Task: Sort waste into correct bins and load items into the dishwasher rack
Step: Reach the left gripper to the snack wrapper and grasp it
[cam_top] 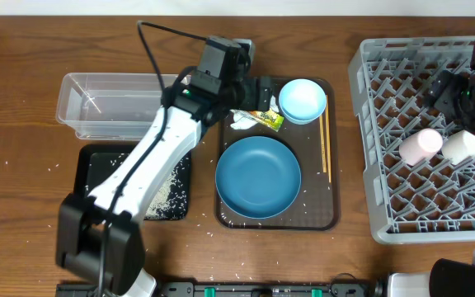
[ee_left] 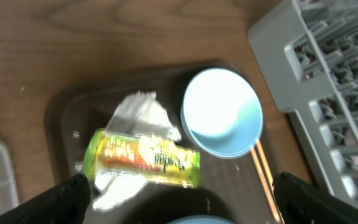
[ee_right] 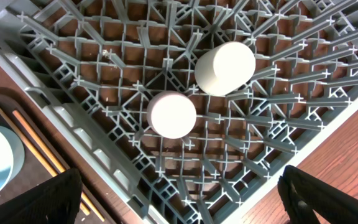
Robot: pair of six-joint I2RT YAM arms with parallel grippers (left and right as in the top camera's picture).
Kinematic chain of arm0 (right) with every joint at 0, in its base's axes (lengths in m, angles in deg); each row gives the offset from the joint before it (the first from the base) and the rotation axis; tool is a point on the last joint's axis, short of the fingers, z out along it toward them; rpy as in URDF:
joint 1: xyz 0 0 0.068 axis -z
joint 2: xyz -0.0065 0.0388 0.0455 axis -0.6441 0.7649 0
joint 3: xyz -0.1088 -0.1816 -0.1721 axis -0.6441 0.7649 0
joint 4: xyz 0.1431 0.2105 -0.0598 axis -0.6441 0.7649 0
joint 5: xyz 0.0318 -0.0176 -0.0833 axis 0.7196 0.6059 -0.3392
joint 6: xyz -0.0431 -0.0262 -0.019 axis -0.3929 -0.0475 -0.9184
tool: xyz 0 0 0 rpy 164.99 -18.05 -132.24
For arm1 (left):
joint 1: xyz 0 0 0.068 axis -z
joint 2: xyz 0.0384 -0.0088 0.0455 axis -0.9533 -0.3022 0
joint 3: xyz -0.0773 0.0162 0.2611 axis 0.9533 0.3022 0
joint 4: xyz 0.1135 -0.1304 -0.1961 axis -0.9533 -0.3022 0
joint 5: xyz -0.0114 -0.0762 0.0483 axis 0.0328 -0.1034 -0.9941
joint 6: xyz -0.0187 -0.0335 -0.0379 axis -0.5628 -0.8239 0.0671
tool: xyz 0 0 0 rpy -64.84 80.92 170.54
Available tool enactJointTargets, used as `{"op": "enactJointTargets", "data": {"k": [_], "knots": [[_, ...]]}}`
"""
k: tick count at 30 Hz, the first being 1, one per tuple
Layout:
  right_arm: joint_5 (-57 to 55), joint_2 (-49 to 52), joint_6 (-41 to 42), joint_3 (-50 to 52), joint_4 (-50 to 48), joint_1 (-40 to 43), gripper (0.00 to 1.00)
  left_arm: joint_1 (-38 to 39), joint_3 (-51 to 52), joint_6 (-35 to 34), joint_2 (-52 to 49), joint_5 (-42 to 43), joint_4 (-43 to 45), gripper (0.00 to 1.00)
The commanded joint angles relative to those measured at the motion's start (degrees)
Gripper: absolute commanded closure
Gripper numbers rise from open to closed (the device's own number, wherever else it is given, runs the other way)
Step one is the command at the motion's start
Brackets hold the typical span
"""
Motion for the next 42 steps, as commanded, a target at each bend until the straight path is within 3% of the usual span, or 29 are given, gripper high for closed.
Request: {"op": "enactJointTargets", "data": {"k": [1, 9, 14, 23, 42], "knots": [[-0.39, 0.02, 0.0, -0.39, 0.0, 0.28, 0.01, -0.04, -0.96, 0.72, -2.93, -1.09, 2.49, 0.03], [-0.37, 0.02, 0.0, -0.39, -0.02, 0.28, 0.01, -0.04, -0.9, -0.35, -8.72, -3.5, 4.2, 0.03], [-0.37, 0.02, 0.0, -0.39, 0.0, 0.28, 0.01, -0.04, -0.85, -11.15, -10.69, -8.17, 3.34, 0.03], [-0.37, 0.02, 0.0, -0.39, 0.0, 0.28, 0.01, 0.57, -0.44, -30.03, -11.15, -8.15, 1.09, 0.03], [-0.37, 0.02, 0.02, -0.39, -0.02, 0.28, 0.01, 7.48, 1.05, -47.54, -11.19, -25.92, -0.96, 0.03]]}}
